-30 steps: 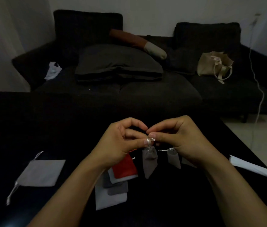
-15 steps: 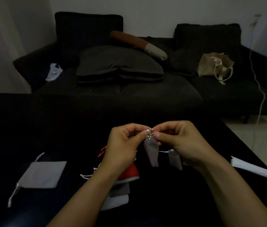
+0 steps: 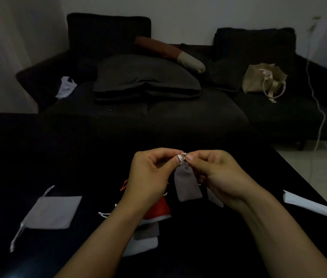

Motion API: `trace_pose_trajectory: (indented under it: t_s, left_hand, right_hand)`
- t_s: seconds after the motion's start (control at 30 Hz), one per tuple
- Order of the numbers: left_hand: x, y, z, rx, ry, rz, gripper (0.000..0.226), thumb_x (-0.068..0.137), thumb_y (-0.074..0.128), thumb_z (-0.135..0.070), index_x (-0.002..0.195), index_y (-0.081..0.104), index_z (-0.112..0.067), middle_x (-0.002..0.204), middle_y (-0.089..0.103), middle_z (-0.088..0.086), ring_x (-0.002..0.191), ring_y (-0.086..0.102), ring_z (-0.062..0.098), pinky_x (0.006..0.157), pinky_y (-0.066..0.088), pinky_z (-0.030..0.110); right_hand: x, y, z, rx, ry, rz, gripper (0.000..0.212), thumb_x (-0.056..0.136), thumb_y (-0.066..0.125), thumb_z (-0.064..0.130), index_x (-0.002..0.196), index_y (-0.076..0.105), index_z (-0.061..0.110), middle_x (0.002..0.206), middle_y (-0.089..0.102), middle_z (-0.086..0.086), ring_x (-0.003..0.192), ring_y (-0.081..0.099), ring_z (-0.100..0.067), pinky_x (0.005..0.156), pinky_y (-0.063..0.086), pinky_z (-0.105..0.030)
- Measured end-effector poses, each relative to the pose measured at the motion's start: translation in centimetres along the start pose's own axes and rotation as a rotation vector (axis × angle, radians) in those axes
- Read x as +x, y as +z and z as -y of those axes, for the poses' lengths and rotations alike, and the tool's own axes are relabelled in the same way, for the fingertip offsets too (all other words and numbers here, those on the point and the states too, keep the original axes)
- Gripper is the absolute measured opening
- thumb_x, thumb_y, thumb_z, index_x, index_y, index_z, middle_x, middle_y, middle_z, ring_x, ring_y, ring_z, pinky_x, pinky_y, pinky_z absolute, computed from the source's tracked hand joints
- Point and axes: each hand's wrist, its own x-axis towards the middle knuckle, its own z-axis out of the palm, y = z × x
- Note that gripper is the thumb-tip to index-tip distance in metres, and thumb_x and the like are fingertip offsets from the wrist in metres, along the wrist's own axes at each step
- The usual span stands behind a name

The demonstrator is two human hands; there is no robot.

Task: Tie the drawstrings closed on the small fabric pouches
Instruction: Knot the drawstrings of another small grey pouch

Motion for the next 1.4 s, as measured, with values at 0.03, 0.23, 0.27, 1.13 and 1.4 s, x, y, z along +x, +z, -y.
trace_pose_trajectory:
  t_s: [0.03, 0.23, 0.27, 1.13, 1.4]
  left_hand:
    - [0.0, 0.0, -0.1, 0.000, 0.001, 0.002, 0.014, 0.087, 0.068, 0.001, 0.092, 0.077, -0.008, 0.084, 0.078, -0.001, 0.080, 0.073, 0.006, 0.068, 0.052, 0.013]
    - [-0.4, 0.0, -0.1, 0.123, 0.030, -0.069, 0.013, 0.086, 0.071, -0.004, 0.092, 0.078, -0.012, 0.083, 0.078, -0.004, 0.081, 0.073, 0.004, 0.071, 0.054, 0.016]
    - [-0.5, 0.1, -0.1, 0.173, 0.050, -0.076, 0.012, 0.086, 0.072, -0.005, 0.092, 0.079, -0.013, 0.082, 0.078, -0.005, 0.080, 0.073, 0.003, 0.071, 0.055, 0.016]
    - [0.1, -1.2, -0.7, -0.116, -0.082, 0.221, 0.015, 0.082, 0.071, -0.006, 0.096, 0.077, -0.010, 0.093, 0.078, 0.007, 0.090, 0.075, 0.018, 0.075, 0.055, 0.019]
    - [0.4, -1.6, -1.0, 0.267, 0.319, 0.202, 0.019, 0.077, 0.079, -0.005, 0.093, 0.078, -0.015, 0.088, 0.077, -0.008, 0.085, 0.073, 0.004, 0.076, 0.054, 0.015]
  right_hand:
    - [-0.1, 0.1, 0.1, 0.009, 0.006, 0.004, 0.022, 0.096, 0.057, 0.015, 0.091, 0.075, 0.004, 0.083, 0.074, -0.012, 0.072, 0.071, -0.014, 0.060, 0.054, -0.021]
    - [-0.5, 0.7, 0.6, -0.038, -0.012, -0.012, 0.023, 0.090, 0.066, 0.020, 0.093, 0.074, -0.001, 0.077, 0.075, -0.011, 0.070, 0.072, -0.015, 0.056, 0.054, -0.020]
    - [-0.5, 0.8, 0.6, -0.082, -0.026, -0.033, 0.021, 0.085, 0.072, 0.018, 0.091, 0.074, -0.001, 0.079, 0.076, -0.013, 0.073, 0.073, -0.017, 0.059, 0.057, -0.022]
    - [-0.1, -0.8, 0.2, 0.011, 0.111, 0.164, 0.026, 0.084, 0.067, 0.032, 0.081, 0.064, 0.007, 0.061, 0.045, 0.001, 0.052, 0.038, -0.005, 0.047, 0.024, -0.018]
    - [0.0, -0.1, 0.0, 0.387, 0.311, 0.132, 0.010, 0.076, 0.066, 0.015, 0.072, 0.062, 0.006, 0.055, 0.044, 0.000, 0.043, 0.038, -0.004, 0.039, 0.021, -0.014]
